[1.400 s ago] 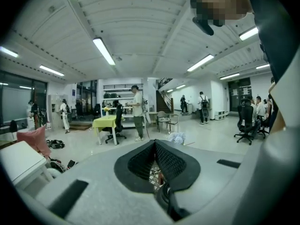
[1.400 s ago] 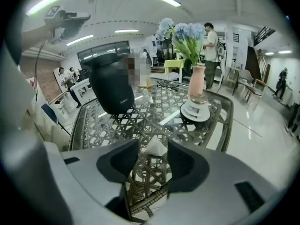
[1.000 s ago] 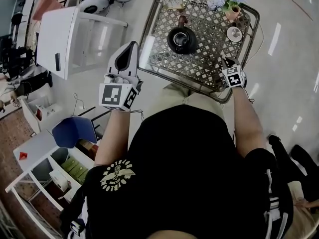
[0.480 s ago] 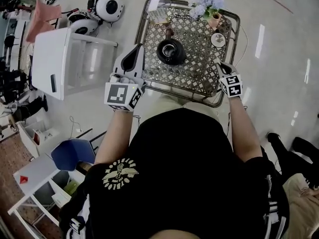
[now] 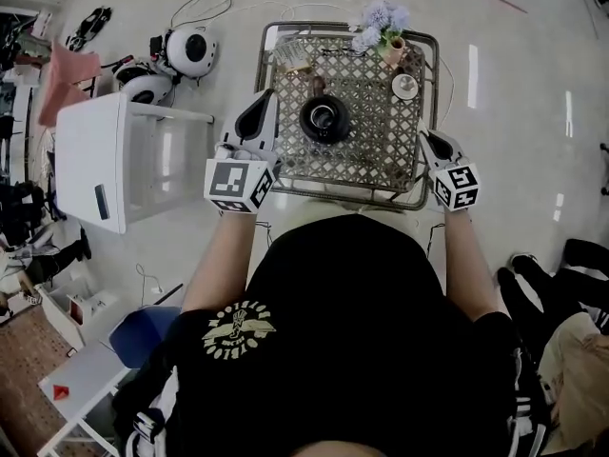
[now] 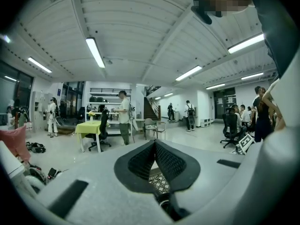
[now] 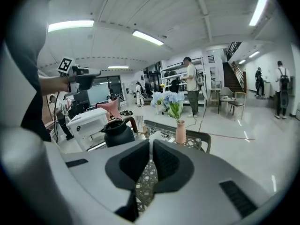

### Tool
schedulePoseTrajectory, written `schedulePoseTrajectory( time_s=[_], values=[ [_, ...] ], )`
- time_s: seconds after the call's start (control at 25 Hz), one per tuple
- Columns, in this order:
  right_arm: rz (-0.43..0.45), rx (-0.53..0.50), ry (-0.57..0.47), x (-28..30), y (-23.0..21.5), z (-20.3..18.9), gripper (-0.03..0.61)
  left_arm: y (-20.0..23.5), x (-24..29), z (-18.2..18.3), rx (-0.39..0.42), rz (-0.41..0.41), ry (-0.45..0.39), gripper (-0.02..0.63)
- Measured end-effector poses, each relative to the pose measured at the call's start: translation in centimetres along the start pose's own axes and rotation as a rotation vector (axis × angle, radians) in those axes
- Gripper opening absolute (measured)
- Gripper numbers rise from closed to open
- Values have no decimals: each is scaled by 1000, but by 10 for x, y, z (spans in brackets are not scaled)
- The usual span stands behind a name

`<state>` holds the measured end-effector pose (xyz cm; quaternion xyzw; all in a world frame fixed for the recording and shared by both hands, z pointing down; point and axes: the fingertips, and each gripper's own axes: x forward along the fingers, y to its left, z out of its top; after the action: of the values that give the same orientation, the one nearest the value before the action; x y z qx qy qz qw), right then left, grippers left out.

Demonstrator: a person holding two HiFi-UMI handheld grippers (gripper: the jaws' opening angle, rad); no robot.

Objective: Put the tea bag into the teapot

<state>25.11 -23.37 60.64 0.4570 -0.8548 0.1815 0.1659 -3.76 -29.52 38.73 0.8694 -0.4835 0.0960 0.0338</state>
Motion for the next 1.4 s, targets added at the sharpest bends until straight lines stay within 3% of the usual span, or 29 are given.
schedulePoseTrajectory(
  time_s=[0.36, 0.72, 0.96, 1.4],
  values=[
    [-63, 10, -159, -45, 20, 83, 26, 19, 1, 3, -20, -55, -30, -5],
    [-84, 12, -268, -78, 40, 155, 25, 42, -9, 24, -33, -55, -73, -5],
    [-73, -26, -282, -71, 59, 178, 25, 51, -14, 27, -12, -74, -72, -5],
    [12, -66, -263, -14, 109, 187, 25, 106, -47, 11, -17, -2, -63, -5]
  ],
)
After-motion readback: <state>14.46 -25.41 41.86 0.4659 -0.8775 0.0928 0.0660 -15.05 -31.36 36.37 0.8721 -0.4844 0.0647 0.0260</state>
